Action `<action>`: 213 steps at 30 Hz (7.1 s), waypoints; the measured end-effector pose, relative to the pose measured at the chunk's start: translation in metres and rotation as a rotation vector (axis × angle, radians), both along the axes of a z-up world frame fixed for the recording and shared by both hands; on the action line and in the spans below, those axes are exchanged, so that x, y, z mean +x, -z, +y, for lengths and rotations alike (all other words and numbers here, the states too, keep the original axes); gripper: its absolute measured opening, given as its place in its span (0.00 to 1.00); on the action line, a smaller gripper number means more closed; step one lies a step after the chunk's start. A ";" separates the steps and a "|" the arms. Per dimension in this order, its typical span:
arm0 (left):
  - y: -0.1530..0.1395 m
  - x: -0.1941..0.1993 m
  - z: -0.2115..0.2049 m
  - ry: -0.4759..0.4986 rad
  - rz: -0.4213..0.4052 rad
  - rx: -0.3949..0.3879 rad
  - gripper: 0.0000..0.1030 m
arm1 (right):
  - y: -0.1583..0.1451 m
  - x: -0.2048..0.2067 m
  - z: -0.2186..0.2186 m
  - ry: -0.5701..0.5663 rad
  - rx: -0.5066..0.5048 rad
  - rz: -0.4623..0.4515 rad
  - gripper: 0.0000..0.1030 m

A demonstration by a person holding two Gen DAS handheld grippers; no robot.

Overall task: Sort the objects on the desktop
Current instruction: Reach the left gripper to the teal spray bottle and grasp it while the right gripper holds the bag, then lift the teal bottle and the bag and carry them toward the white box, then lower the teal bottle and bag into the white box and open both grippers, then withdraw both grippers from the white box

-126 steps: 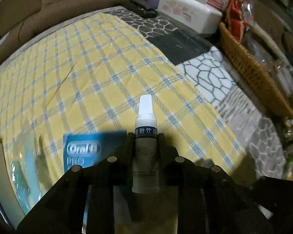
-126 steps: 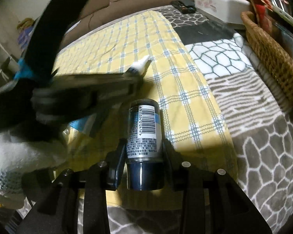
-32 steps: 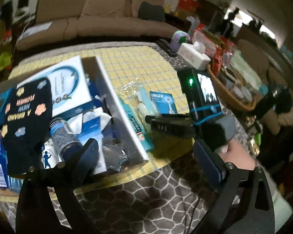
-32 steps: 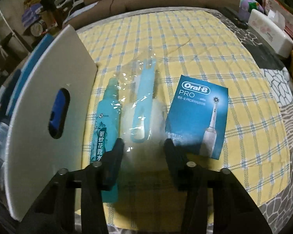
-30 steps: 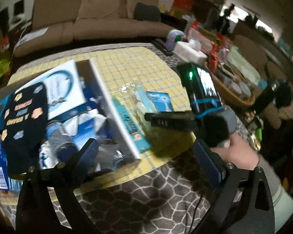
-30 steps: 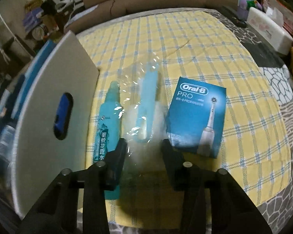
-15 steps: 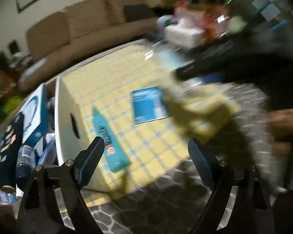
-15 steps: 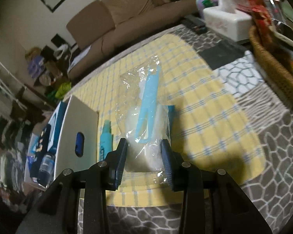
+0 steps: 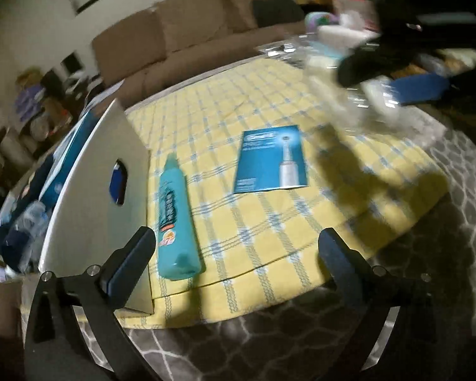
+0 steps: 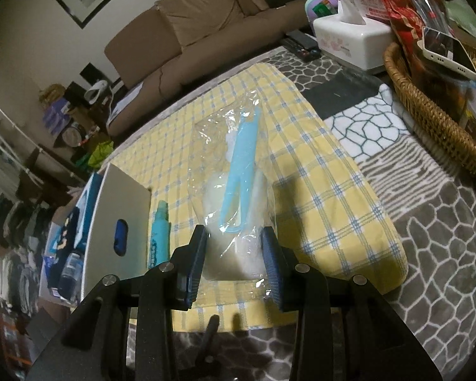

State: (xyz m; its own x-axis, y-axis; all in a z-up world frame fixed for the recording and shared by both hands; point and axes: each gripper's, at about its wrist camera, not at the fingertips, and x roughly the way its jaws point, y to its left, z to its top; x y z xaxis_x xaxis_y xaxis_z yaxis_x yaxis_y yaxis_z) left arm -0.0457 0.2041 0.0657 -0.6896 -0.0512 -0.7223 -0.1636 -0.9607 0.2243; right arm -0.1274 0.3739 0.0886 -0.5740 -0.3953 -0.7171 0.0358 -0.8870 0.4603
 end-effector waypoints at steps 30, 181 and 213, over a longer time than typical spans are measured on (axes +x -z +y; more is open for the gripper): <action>0.035 -0.053 -0.011 -0.321 -0.220 0.239 0.91 | 0.001 0.001 0.021 0.008 -0.048 -0.003 0.35; -0.072 0.046 -0.593 -0.283 0.015 0.952 0.36 | -0.028 0.068 -0.518 -0.557 0.024 -0.020 0.34; -0.061 0.027 -0.523 -0.117 -0.132 0.862 0.39 | -0.048 0.048 -0.487 -0.513 0.040 0.053 0.34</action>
State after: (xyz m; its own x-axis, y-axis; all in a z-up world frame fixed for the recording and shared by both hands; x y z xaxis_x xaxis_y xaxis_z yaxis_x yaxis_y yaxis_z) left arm -0.0188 -0.3185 0.1270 -0.6224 0.4836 -0.6154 -0.0267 -0.7989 -0.6008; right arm -0.0790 -0.1135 0.1366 -0.3491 -0.6083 -0.7128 0.4930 -0.7661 0.4124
